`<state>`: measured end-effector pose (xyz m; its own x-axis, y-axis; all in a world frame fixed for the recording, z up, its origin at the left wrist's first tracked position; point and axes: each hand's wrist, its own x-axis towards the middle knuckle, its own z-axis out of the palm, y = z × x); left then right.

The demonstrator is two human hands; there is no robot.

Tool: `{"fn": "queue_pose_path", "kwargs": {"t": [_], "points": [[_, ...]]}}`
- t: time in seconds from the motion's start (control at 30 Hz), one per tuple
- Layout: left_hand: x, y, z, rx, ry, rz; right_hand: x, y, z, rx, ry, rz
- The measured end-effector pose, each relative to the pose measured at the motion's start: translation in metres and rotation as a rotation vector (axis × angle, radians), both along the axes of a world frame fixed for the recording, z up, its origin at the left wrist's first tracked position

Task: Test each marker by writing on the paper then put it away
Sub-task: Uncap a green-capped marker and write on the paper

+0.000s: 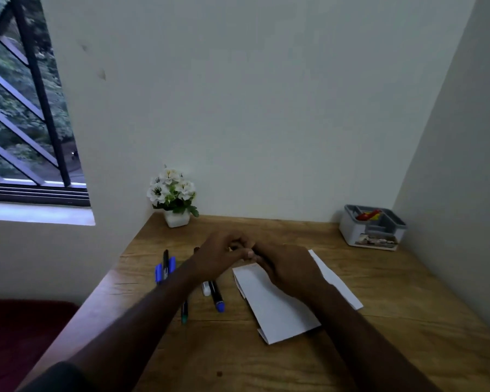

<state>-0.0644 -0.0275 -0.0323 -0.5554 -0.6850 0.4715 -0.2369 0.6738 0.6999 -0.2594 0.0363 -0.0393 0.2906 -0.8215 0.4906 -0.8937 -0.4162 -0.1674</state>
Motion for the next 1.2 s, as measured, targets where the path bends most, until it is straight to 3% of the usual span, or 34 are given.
{"fn": "queue_pose_path", "kwargs": {"t": [0.13, 0.27, 0.43, 0.53, 0.6, 0.83, 0.97, 1.07, 1.2], "points": [[-0.021, -0.007, -0.002, 0.035, -0.039, -0.078, -0.023, 0.0, -0.011, -0.042, 0.029, -0.055], [-0.025, -0.024, -0.012, -0.002, -0.03, 0.06, -0.048, -0.003, -0.015, -0.137, -0.015, -0.109], [-0.025, -0.039, -0.035, -0.069, -0.137, 0.171, -0.061, -0.012, -0.011, -0.222, -0.374, 0.013], [-0.025, -0.041, -0.041, -0.081, -0.248, 0.188, -0.053, -0.014, -0.011, -0.056, -0.839, 0.148], [-0.023, -0.041, -0.041, -0.085, -0.268, 0.189, -0.048, -0.014, -0.011, 0.04, -0.994, 0.188], [-0.021, -0.039, -0.038, -0.095, -0.315, 0.138, -0.035, -0.018, -0.023, 0.079, -0.853, 0.093], [-0.018, -0.042, -0.037, -0.077, -0.469, 0.14, -0.03, -0.028, -0.016, 0.186, -0.752, 0.0], [-0.018, -0.043, -0.038, -0.087, -0.565, 0.15, -0.028, -0.034, -0.01, 0.207, -0.722, 0.009], [-0.019, -0.041, -0.038, -0.068, -0.558, 0.146, -0.029, -0.036, -0.021, 0.24, -0.696, 0.028]]}}
